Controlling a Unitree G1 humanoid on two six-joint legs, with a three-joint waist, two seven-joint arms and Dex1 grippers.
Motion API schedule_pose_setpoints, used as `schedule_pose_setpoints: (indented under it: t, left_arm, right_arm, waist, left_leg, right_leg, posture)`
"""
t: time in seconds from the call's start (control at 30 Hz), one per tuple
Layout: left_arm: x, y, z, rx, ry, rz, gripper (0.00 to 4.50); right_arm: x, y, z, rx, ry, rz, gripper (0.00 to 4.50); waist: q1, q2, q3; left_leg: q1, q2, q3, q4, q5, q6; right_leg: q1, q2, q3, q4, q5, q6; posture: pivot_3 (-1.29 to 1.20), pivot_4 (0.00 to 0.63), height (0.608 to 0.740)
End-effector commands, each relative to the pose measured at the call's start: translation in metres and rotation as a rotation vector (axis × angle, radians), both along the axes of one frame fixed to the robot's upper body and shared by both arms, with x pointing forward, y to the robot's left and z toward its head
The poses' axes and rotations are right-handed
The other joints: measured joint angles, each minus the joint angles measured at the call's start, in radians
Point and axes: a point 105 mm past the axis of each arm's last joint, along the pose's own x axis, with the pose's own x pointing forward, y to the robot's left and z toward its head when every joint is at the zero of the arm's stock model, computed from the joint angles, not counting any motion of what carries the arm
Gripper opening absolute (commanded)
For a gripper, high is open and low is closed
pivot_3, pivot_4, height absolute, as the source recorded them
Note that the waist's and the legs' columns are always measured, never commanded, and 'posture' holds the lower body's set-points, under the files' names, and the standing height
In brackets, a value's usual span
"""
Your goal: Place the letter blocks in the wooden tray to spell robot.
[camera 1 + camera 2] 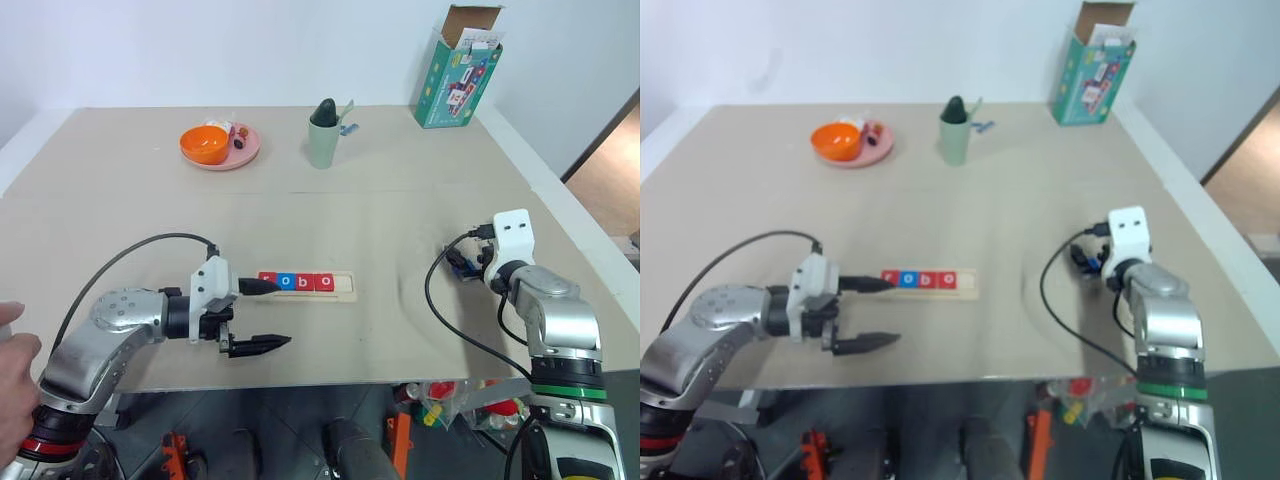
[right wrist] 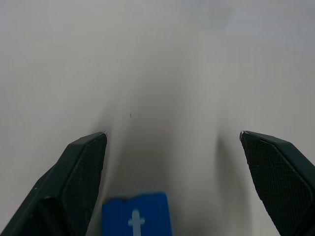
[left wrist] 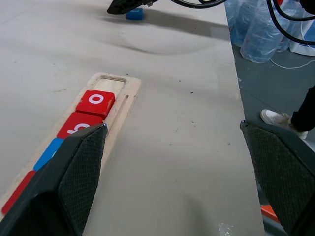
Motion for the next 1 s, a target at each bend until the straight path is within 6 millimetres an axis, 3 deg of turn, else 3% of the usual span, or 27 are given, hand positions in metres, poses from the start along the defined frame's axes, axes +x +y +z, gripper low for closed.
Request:
schedule_pose_setpoints:
  t: [0.03,0.2,0.53,0.73,0.83,1.0]
  left_arm:
    - [0.0,-0.001,0.006,-0.001,-0.036,-0.016,4.5]
    - [0.0,0.0,0.005,0.006,-0.034,-0.01,4.5]
    - [0.003,0.001,0.003,0.02,-0.035,-0.004,4.5]
    - [0.005,0.001,0.003,0.026,-0.034,-0.007,4.5]
    - [0.006,0.001,0.003,0.029,-0.037,-0.009,4.5]
    - [0.008,0.001,0.004,0.02,-0.044,-0.004,4.5]
  right_arm:
    - [-0.004,-0.006,0.015,0.014,-0.017,-0.033,4.47]
    - [-0.009,-0.01,0.01,0.035,0.028,-0.073,4.47]
    - [-0.028,0.003,0.007,0.043,0.084,-0.015,4.47]
    - [-0.03,0.006,0.0,0.038,0.093,-0.003,4.47]
    - [-0.027,0.009,0.0,0.052,0.087,0.007,3.65]
    - [-0.026,0.012,-0.002,0.078,0.096,0.019,1.82]
  waist:
    - [0.0,0.0,0.0]
    - [0.0,0.0,0.0]
    - [0.001,0.0,0.0]
    - [0.001,0.0,0.0]
    - [0.001,0.0,0.0]
    - [0.002,0.0,0.0]
  left_leg:
    - [0.0,0.0,0.0,0.0,0.0,0.0]
    - [0.0,0.0,0.0,0.0,0.0,0.0]
    - [0.0,0.0,0.0,0.0,0.0,0.0]
    - [0.0,0.0,0.0,0.0,0.0,0.0]
    - [0.0,0.0,0.0,0.0,0.0,0.0]
    - [0.0,0.0,0.0,0.0,0.0,0.0]
  right_leg:
    - [0.0,0.0,0.0,0.0,0.0,0.0]
    - [0.0,0.0,0.0,0.0,0.0,0.0]
    - [0.0,0.0,0.0,0.0,-0.001,0.0]
    - [0.0,0.0,0.0,0.0,0.0,0.0]
    - [0.0,0.0,0.0,0.0,0.0,0.0]
    - [0.0,0.0,0.0,0.0,0.0,0.0]
  posture:
    - [0.0,0.15,0.74]
    - [0.0,0.15,0.74]
    - [0.0,0.15,0.74]
    - [0.0,0.15,0.74]
    - [0.0,0.15,0.74]
    - [0.0,0.15,0.74]
